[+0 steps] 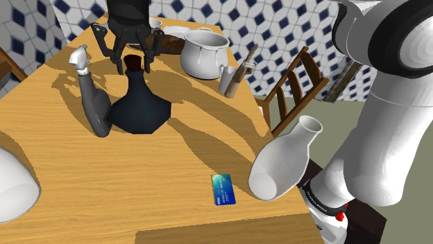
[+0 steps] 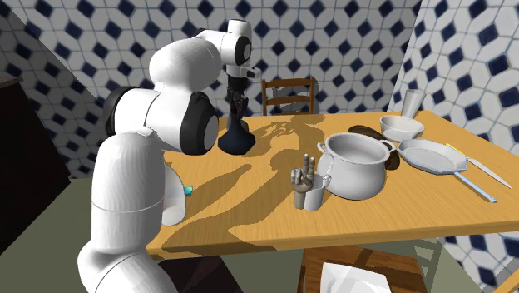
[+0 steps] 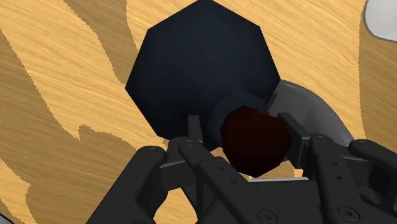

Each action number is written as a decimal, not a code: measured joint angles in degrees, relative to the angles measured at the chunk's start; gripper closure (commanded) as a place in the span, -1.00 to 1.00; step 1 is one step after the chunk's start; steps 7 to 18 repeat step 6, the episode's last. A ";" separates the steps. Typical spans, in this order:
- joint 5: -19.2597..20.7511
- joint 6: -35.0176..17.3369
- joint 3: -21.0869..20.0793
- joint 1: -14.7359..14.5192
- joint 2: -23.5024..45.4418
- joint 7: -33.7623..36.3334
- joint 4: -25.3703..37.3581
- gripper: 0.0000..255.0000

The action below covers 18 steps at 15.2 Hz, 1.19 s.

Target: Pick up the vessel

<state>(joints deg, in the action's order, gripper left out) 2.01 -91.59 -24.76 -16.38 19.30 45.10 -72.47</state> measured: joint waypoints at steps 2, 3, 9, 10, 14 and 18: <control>0.24 1.78 -0.03 -0.31 0.57 0.18 2.33 1.00; 0.30 2.73 -0.03 -0.39 0.72 0.20 3.42 1.00; 0.82 5.48 -0.05 -1.05 1.95 0.55 7.37 1.00; 0.82 5.48 -0.05 -1.05 1.95 0.55 7.37 1.00; 0.82 5.48 -0.05 -1.05 1.95 0.55 7.37 1.00; 0.82 5.48 -0.05 -1.05 1.95 0.55 7.37 1.00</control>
